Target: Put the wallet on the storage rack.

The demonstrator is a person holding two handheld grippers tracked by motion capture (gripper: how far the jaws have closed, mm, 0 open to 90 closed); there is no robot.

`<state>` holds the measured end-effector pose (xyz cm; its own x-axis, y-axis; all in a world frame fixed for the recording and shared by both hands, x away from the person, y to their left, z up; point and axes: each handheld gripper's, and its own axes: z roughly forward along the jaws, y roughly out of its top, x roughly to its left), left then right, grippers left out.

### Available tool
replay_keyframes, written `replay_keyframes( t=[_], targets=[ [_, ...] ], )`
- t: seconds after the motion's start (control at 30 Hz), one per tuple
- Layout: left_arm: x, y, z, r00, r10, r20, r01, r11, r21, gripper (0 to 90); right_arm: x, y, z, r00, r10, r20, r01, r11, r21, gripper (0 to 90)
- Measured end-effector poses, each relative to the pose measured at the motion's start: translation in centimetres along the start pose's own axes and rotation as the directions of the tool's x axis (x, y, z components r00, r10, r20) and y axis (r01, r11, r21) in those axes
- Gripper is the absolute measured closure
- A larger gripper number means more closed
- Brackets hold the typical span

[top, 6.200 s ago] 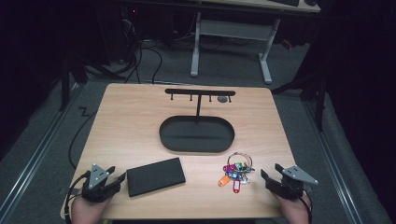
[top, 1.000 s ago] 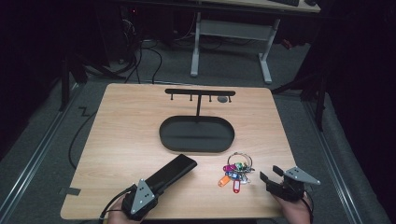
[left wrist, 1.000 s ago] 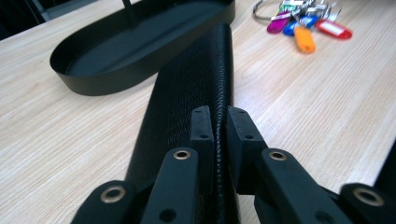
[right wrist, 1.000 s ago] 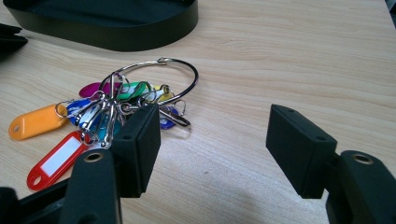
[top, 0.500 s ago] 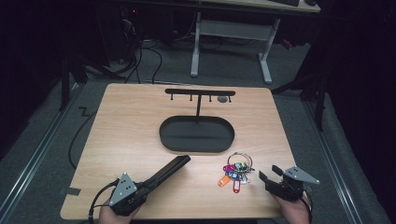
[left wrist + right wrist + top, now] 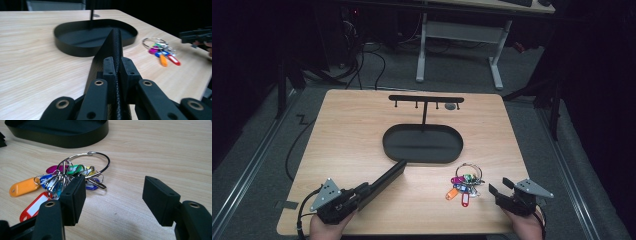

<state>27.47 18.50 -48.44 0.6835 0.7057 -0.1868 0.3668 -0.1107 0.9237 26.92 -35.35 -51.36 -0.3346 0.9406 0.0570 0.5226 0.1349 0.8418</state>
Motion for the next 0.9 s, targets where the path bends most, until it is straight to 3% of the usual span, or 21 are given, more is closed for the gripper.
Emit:
replay_keyframes(
  t=[0.17, 0.3, 0.43, 0.53, 0.67, 0.8, 0.9],
  targets=[
    [1.4, -0.3, -0.3, 0.9994, -0.026, -0.024, 0.026, 0.9996, -0.013, 82.9, -0.1, 0.0, -0.2, 1.0, -0.001, 0.0, 0.001, 1.0, -0.002, 35.8],
    [2.3, -0.7, -0.3, 0.998, -0.063, -0.003, 0.063, 0.9976, -0.03, 81.6, -0.1, 0.1, -0.1, 1.0, 0.009, -0.002, -0.009, 0.9999, -0.008, 35.8],
    [2.4, -0.7, -0.3, 0.9984, -0.057, -0.002, 0.057, 0.9978, -0.033, 79.7, 0.1, 0.0, 0.0, 0.9999, -0.007, -0.007, 0.007, 1.0, 0.002, 35.8],
    [2.0, -0.8, -0.3, 0.9997, -0.017, -0.019, 0.017, 0.9994, -0.029, 74.0, 0.0, -0.1, -0.1, 1.0, -0.007, -0.003, 0.007, 1.0, 0.003, 35.8],
    [1.5, -1.0, 0.0, 0.9977, 0.04, -0.054, -0.039, 0.9991, 0.016, 64.1, -0.1, 0.1, -0.2, 1.0, -0.001, 0.0, 0.001, 1.0, -0.006, 35.9],
    [1.3, -1.0, 0.2, 0.9965, 0.052, -0.066, -0.05, 0.9985, 0.021, 58.4, 0.0, 0.1, 0.0, 1.0, 0.003, -0.004, -0.003, 1.0, -0.002, 35.8],
    [1.3, -1.0, 0.4, 0.9935, 0.082, -0.078, -0.079, 0.9961, 0.04, 56.7, 0.1, 0.0, 0.1, 0.9999, -0.014, -0.007, 0.014, 0.9999, 0.007, 35.9]
  ],
)
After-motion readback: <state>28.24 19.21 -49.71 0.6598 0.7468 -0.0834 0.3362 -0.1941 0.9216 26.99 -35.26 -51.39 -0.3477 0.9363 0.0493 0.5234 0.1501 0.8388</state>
